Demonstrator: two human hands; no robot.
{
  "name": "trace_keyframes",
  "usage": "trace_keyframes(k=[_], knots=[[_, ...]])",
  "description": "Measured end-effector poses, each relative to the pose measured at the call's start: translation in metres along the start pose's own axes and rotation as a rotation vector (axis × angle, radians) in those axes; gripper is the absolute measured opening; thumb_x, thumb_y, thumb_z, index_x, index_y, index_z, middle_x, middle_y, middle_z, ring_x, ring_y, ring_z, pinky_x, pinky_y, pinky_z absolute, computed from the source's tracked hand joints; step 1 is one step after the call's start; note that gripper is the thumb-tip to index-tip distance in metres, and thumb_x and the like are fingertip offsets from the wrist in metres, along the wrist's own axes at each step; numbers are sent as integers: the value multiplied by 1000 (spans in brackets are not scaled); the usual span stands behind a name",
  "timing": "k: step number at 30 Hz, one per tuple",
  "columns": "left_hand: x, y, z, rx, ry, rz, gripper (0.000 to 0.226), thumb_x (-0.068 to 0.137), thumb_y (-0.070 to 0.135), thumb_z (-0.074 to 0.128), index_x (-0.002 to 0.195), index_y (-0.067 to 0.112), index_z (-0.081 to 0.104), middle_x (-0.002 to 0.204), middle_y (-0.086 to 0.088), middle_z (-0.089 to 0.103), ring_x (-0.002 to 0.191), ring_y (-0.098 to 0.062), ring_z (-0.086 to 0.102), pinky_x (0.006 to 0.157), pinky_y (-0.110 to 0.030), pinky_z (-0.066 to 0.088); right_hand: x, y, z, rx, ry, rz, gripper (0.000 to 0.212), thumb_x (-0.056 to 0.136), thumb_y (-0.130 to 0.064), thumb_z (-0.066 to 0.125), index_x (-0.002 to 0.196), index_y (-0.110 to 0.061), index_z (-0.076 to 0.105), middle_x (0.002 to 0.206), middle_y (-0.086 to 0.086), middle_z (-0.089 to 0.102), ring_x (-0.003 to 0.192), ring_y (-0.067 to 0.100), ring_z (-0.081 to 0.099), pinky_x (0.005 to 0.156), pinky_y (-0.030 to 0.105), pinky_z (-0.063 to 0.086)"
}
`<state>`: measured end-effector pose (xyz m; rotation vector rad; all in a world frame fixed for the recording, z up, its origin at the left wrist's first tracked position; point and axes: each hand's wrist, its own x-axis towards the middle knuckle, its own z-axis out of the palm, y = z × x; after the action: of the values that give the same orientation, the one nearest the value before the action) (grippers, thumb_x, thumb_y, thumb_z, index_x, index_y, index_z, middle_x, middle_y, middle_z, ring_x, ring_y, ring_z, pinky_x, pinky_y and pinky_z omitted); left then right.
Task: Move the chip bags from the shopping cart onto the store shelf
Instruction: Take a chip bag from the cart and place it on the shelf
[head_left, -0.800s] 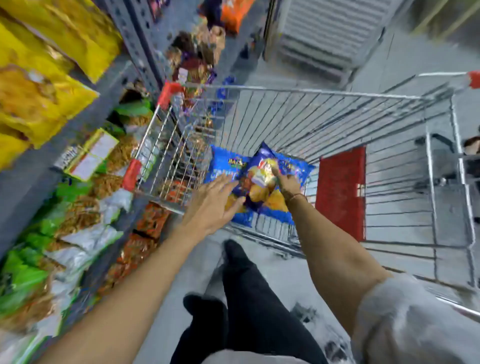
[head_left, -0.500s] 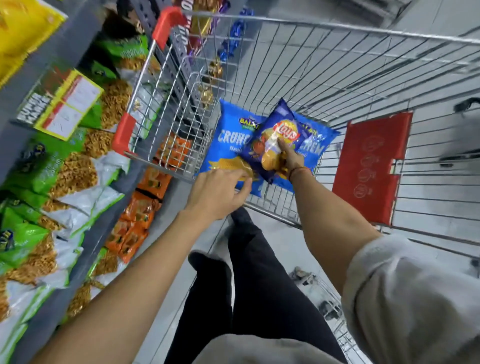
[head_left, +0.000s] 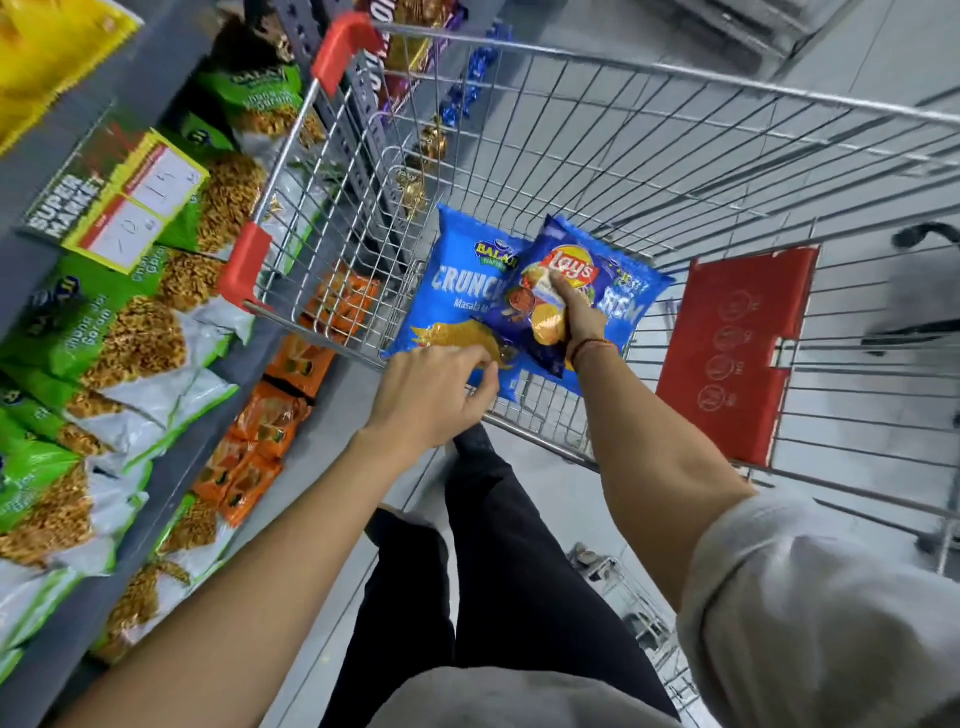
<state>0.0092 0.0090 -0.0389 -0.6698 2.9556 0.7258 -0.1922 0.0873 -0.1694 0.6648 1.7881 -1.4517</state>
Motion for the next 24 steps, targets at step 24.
trace_keyframes(k=[24], knots=[[-92, -13, -271, 48, 659, -82, 45, 91, 41, 31, 83, 10, 62, 82, -10, 65, 88, -33, 62, 72, -42, 49, -350, -186, 104, -52, -590, -752, 48, 74, -26, 80, 112, 1, 66, 92, 4, 70, 70, 7, 68, 63, 22, 56]])
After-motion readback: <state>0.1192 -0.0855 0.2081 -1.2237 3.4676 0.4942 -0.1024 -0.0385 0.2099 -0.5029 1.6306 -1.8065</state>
